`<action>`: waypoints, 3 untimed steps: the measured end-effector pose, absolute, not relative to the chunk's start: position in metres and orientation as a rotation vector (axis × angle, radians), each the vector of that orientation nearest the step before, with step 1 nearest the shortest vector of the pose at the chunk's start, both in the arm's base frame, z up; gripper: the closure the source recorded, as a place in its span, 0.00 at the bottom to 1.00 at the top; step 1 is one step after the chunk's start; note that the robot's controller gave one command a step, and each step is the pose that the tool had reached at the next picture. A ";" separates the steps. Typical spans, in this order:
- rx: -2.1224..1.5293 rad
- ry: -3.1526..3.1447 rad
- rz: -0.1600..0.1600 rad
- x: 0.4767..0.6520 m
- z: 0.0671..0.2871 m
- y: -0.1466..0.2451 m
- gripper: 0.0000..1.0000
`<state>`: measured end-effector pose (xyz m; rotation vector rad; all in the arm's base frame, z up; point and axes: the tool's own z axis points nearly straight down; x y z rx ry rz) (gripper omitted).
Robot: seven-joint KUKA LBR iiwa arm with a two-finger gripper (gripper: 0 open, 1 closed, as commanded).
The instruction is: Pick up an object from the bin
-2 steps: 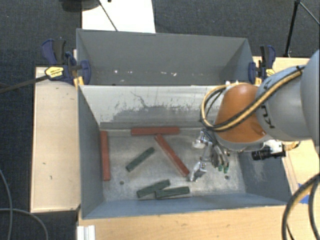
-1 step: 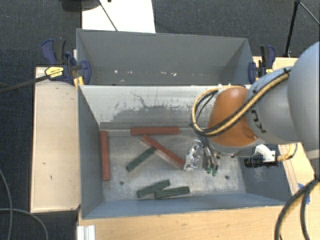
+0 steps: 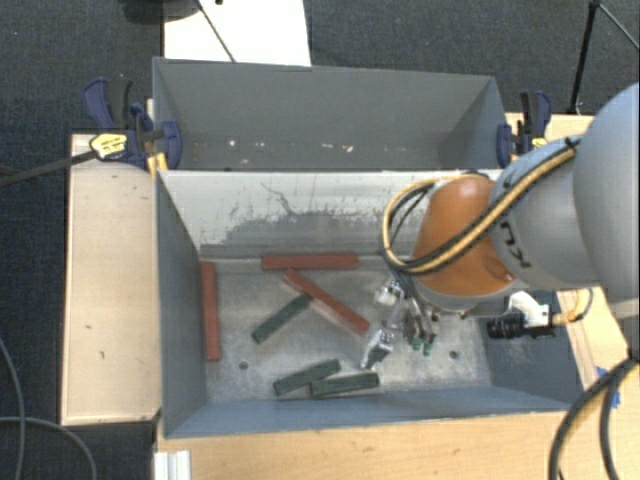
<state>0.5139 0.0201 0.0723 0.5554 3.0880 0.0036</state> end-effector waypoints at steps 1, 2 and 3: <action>0.556 3.088 0.004 0.514 0.072 0.020 0.00; 0.660 3.053 0.006 0.530 0.075 0.071 1.00; 0.660 3.053 0.006 0.530 0.075 0.071 1.00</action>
Offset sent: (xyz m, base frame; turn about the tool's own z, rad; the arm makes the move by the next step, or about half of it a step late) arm 0.0109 0.0517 -0.0023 0.0688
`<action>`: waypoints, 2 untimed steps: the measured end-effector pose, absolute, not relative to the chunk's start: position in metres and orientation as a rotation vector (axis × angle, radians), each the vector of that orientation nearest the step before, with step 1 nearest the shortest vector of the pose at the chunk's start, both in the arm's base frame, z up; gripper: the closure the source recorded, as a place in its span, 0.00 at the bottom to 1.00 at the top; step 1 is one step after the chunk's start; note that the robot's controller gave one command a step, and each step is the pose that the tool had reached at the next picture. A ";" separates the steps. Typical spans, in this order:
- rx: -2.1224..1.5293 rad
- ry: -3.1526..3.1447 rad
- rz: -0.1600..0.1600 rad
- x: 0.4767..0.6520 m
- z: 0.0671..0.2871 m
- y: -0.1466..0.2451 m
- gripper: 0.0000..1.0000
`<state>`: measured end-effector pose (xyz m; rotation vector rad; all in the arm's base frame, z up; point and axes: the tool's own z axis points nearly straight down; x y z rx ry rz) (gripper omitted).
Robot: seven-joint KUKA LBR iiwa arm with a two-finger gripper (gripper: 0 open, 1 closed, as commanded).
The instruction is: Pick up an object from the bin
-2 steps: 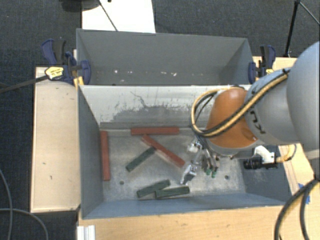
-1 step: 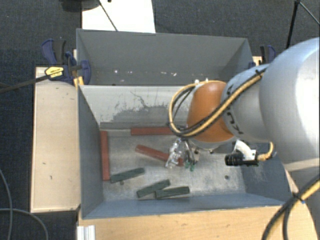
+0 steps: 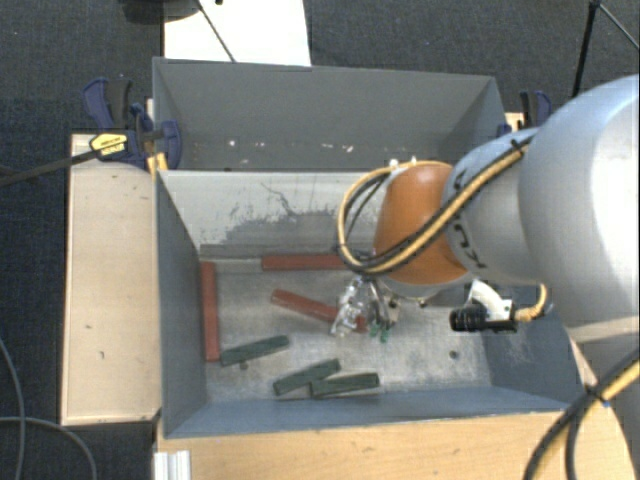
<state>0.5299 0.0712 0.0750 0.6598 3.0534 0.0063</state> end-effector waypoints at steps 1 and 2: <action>0.598 3.078 -0.002 0.536 0.076 0.073 1.00; 0.275 3.128 0.000 0.524 0.195 0.094 1.00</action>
Offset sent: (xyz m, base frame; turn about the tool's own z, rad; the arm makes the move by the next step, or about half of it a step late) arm -0.0066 0.0233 0.1195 -0.2492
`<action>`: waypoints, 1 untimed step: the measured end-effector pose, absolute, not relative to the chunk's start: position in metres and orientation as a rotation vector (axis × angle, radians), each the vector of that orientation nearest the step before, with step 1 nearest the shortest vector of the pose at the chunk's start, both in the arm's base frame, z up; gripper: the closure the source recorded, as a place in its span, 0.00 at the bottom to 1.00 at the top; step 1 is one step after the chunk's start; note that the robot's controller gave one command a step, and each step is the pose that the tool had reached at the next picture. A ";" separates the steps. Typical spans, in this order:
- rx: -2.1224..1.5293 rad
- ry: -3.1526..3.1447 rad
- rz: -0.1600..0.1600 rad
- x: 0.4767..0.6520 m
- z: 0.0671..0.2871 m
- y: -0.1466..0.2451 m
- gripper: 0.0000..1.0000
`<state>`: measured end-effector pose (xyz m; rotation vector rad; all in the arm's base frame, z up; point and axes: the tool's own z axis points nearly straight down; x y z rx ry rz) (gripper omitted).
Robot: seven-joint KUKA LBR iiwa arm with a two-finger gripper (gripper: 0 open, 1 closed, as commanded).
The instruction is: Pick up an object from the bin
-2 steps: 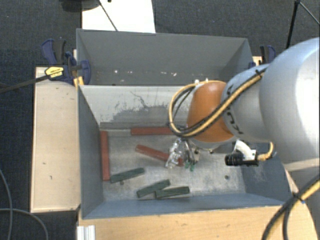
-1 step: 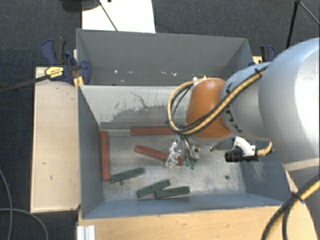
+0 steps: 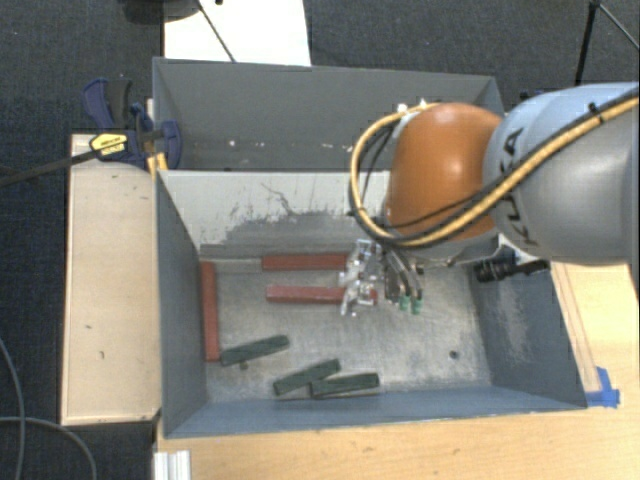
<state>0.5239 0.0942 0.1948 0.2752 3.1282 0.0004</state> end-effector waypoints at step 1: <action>0.274 3.128 0.000 0.524 0.195 0.094 1.00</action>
Offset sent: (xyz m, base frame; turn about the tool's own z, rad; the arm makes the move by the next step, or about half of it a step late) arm 0.0051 -0.0210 0.2421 0.1693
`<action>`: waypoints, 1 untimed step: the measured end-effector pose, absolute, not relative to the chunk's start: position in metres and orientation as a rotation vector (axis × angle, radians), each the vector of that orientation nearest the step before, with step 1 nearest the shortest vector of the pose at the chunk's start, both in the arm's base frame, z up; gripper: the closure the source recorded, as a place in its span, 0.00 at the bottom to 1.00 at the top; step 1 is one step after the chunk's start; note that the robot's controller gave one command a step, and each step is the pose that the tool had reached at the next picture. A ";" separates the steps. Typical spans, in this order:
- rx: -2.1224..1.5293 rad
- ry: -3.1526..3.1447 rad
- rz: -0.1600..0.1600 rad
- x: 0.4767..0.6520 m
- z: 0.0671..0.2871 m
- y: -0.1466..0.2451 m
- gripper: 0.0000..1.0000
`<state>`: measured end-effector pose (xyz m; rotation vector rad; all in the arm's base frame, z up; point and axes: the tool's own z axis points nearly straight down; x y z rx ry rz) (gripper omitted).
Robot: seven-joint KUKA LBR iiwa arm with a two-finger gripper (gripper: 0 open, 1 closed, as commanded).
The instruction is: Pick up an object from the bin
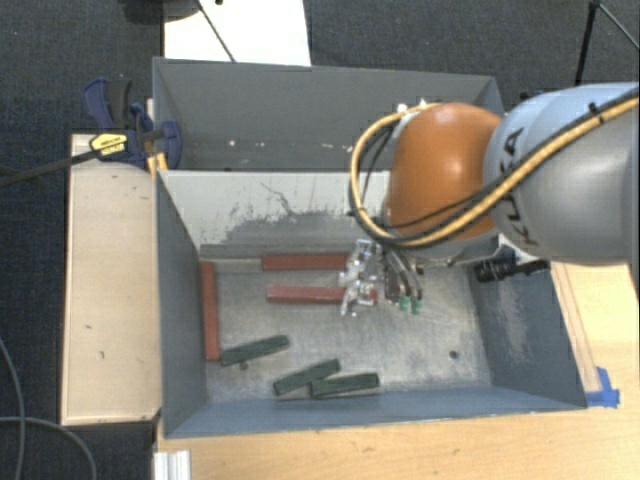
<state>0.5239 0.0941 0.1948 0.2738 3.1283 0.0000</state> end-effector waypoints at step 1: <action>0.337 3.127 -0.001 0.524 0.248 0.089 1.00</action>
Offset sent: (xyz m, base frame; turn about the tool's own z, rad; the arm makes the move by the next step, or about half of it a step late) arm -0.0007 -0.0073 0.2151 -0.0365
